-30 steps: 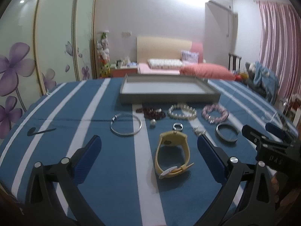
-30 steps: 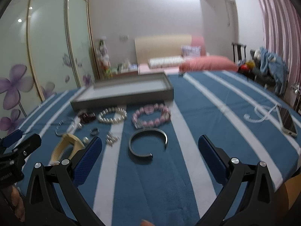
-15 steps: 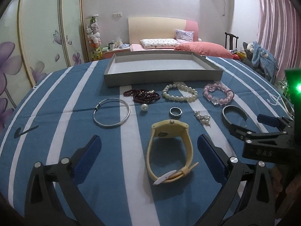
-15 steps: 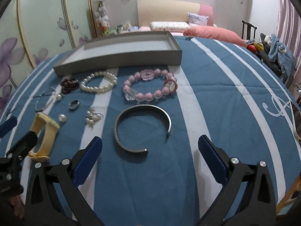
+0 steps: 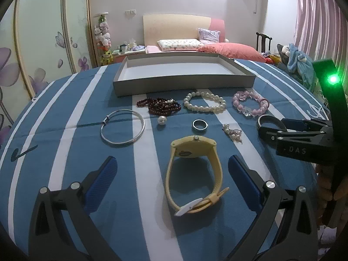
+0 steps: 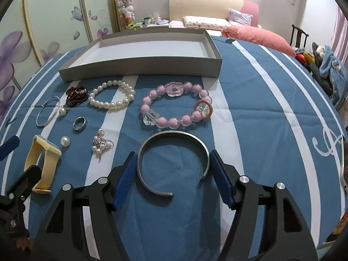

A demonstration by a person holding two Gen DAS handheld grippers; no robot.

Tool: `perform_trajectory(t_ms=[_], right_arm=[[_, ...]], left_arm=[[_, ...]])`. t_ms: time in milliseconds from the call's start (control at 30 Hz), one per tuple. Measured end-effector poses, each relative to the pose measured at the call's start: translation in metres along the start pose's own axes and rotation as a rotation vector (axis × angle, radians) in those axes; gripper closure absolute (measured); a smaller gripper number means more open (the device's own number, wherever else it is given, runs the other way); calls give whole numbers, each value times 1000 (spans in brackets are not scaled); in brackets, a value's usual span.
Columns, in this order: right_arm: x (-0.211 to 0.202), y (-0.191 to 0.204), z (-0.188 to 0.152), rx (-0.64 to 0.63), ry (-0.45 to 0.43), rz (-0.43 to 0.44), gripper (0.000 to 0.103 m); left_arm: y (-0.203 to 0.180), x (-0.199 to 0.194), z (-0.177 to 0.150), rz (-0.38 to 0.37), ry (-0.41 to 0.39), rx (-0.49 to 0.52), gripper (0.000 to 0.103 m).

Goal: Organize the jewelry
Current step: 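Grasp the yellow watch with the left tool while the right tool grasps the dark cuff bangle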

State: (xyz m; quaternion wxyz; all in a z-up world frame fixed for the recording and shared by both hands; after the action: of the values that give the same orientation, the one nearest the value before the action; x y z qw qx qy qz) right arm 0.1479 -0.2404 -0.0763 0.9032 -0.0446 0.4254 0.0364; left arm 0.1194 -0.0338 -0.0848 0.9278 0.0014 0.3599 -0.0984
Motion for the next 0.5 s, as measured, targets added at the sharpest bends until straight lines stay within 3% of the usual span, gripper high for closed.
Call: perform_trajectory(t_ms=[267, 400, 500], right_arm=[[-3, -9, -3, 44, -19, -4, 36], [-2, -9, -3, 42, -23, -3, 36], [-2, -10, -3, 46, -25, 2, 36]], left_arm=[[-7, 8, 3, 2, 25, 33, 4], [-8, 10, 4, -6, 32, 30, 20], [-8, 10, 3, -13, 37, 28, 25]])
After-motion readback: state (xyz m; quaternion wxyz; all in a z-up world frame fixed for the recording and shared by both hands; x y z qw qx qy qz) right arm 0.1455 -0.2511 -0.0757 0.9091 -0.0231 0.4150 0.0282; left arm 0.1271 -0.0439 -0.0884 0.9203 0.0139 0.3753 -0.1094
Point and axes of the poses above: each gripper's, at about its wrist camera, not at the fingertips, and x roughly the way its jaws point, y to its left, z to its top, the point moved 1 cm from there along x, roughly the way its jaws point, and after that the axes turned 6 degrees about -z, right-handed, at the moved point
